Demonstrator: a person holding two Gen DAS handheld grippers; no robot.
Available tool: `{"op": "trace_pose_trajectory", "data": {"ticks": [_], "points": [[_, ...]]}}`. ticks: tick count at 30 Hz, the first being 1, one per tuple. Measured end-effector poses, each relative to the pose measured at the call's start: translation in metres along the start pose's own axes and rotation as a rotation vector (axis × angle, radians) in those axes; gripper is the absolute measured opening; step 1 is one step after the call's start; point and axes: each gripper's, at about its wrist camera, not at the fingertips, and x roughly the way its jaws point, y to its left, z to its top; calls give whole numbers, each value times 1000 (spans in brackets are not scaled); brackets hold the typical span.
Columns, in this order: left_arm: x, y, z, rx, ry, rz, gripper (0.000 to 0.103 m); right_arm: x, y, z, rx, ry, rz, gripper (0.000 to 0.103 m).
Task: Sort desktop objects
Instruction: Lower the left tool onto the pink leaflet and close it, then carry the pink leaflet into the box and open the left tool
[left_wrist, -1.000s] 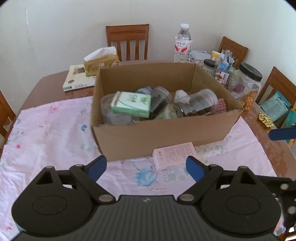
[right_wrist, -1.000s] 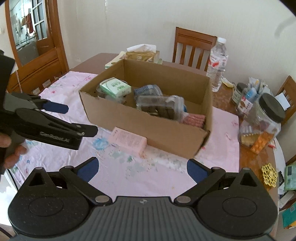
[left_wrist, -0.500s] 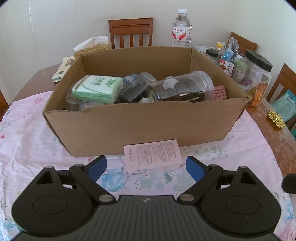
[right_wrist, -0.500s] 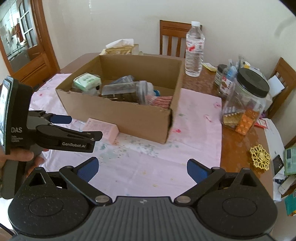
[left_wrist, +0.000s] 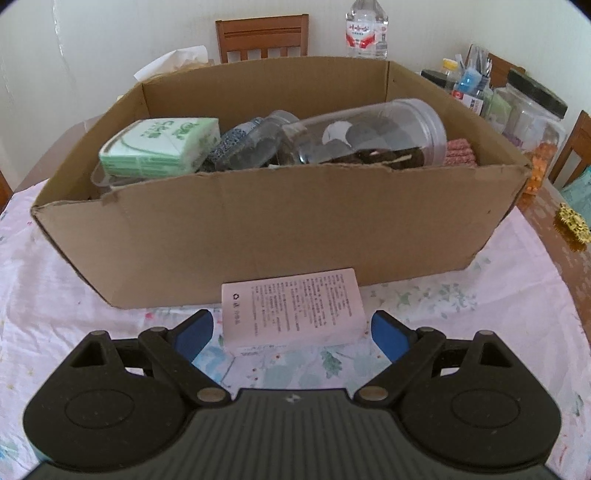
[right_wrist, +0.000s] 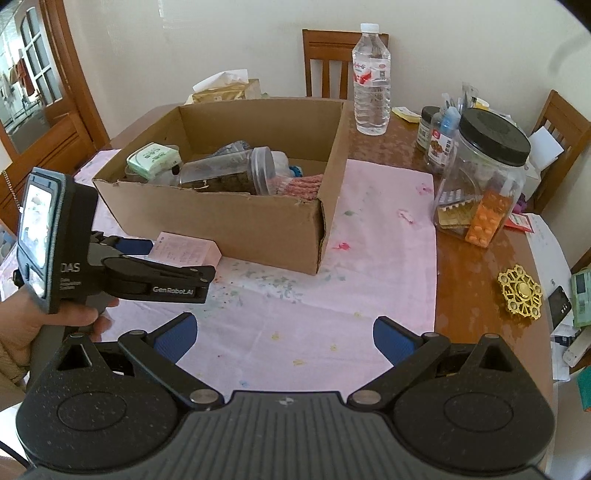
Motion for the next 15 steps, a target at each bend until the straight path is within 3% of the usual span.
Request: {"op": "trace_pose_trajectory", "data": {"ticks": [4, 7, 15], "points": [[7, -2, 0, 1, 8, 5, 92, 1, -1, -1, 3, 4, -2, 103], [8, -2, 0, 4, 8, 9, 83, 1, -2, -2, 5, 7, -4, 103], [0, 3, 0, -1, 6, -13, 82, -1, -2, -2, 0, 5, -5, 103]]}}
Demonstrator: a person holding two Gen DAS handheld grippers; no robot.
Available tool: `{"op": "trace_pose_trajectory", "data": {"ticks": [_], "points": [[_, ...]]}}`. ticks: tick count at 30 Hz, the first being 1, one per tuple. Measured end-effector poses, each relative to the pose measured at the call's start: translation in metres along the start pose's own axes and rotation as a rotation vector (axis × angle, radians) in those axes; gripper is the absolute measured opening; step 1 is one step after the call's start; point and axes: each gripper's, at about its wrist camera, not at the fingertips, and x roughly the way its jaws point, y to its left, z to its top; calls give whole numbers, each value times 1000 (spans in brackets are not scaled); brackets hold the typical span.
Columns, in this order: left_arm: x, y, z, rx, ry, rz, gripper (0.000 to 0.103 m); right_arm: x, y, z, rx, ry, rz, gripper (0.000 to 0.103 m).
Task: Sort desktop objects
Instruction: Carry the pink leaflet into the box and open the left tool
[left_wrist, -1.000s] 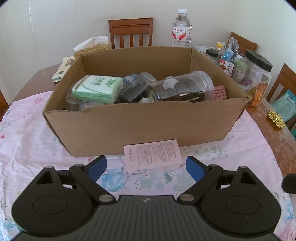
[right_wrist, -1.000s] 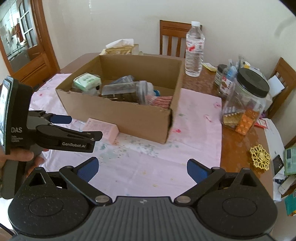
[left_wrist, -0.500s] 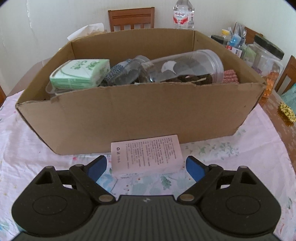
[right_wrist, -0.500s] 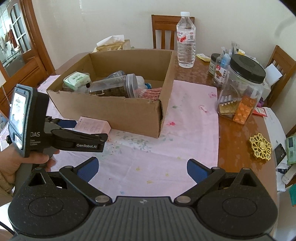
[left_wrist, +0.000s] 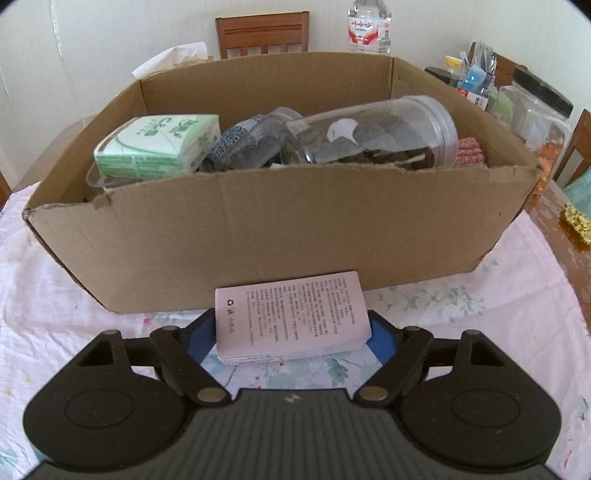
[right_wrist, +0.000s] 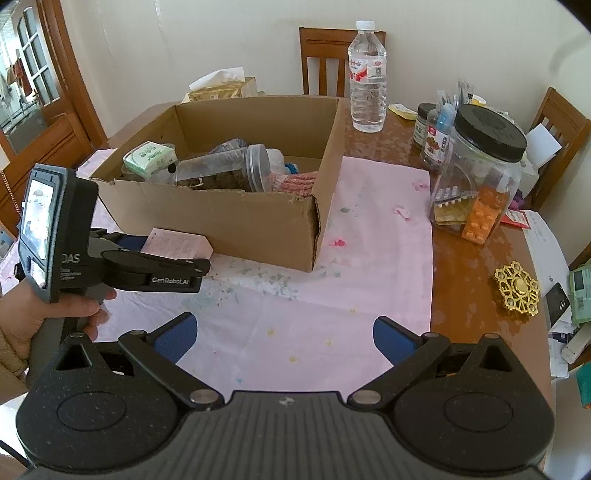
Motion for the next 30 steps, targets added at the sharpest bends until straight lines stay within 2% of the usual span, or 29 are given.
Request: {"op": "trace_pose_trajectory", "data": {"ticks": [10, 20, 30], "points": [[-45, 7, 1, 67, 6, -69, 82, -5, 6, 7, -24, -17, 7, 103], [-90, 27, 36, 84, -39, -141, 82, -14, 14, 13, -45, -41, 16, 103], [-101, 41, 85, 96, -140, -99, 82, -24, 20, 23, -70, -85, 9, 103]]}}
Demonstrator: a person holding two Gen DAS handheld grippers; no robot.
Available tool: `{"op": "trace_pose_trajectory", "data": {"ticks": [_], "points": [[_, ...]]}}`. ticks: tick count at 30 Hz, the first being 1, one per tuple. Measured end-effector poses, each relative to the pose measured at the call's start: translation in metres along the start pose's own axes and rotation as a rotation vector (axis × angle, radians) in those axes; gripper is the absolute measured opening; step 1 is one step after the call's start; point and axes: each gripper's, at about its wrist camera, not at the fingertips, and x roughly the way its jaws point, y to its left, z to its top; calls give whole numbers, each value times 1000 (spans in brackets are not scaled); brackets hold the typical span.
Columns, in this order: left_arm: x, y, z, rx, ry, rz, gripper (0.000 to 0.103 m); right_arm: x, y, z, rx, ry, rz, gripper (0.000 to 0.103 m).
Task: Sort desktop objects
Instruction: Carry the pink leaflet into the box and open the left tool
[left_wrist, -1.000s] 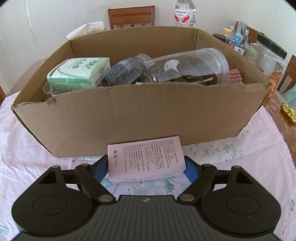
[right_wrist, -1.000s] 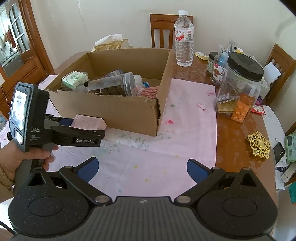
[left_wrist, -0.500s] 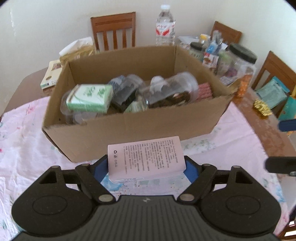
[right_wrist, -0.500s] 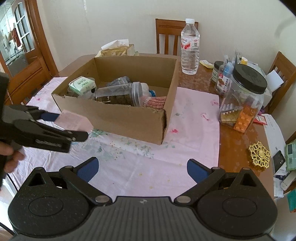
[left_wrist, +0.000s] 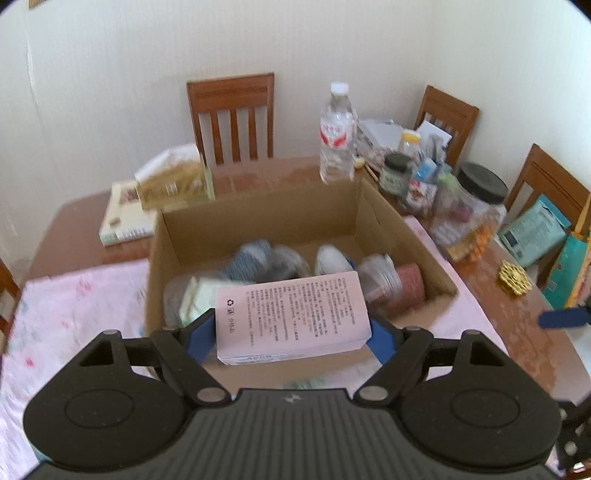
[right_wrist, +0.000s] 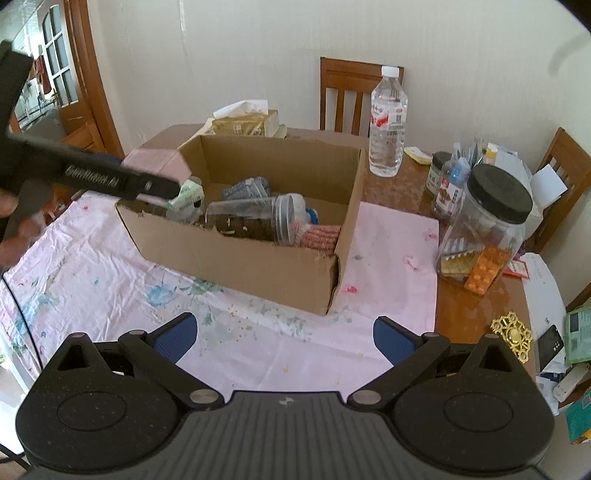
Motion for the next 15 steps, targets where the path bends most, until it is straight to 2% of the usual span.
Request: {"op": "trace_pose_trajectory", "data": {"ticks": [8, 15], "points": [[21, 4, 36, 36, -41, 45, 82, 0, 0, 4, 8, -2, 6, 103], [43, 2, 50, 68, -39, 78, 84, 0, 0, 3, 19, 0, 3, 103]]}}
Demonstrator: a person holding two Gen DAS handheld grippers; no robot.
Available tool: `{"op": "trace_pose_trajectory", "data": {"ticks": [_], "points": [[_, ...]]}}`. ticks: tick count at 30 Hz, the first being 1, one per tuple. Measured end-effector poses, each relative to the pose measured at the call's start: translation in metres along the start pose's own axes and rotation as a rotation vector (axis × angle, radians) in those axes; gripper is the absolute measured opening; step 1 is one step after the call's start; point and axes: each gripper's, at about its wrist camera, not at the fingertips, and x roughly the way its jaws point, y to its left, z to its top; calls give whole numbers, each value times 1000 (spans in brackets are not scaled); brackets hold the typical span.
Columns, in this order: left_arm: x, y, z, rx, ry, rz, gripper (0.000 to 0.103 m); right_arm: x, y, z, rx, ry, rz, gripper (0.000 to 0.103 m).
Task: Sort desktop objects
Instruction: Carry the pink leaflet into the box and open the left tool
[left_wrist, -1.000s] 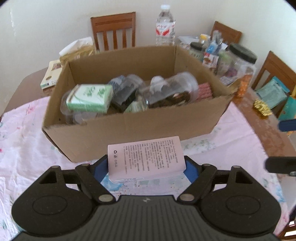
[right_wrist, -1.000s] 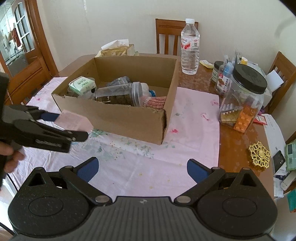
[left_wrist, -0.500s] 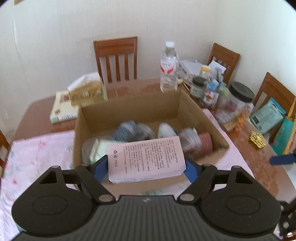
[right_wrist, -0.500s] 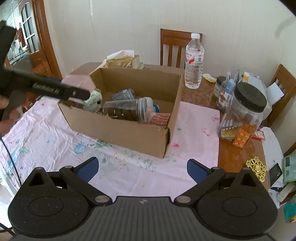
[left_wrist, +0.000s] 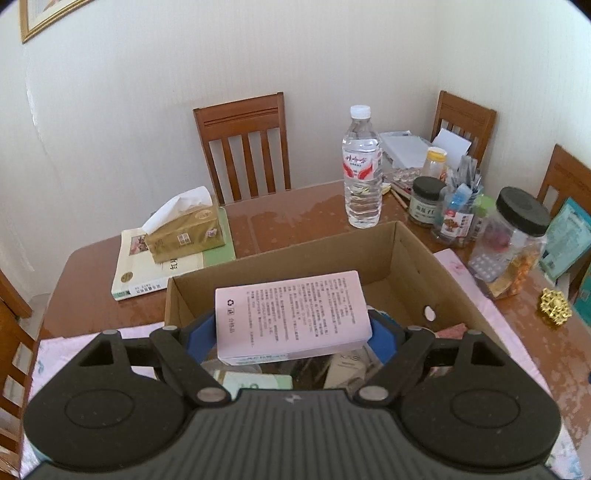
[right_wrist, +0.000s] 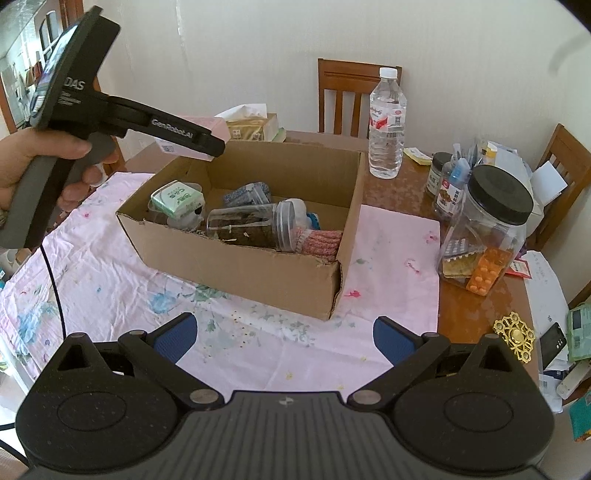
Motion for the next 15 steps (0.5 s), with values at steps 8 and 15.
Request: {"op": "trace_pose_trajectory", "data": {"ticks": [8, 15], "points": [[-2, -4, -5, 19, 2, 10, 91, -1, -3, 4, 28, 0, 1, 103], [-16, 2, -9, -12, -12, 27, 99, -1, 3, 14, 21, 1, -5, 103]]}}
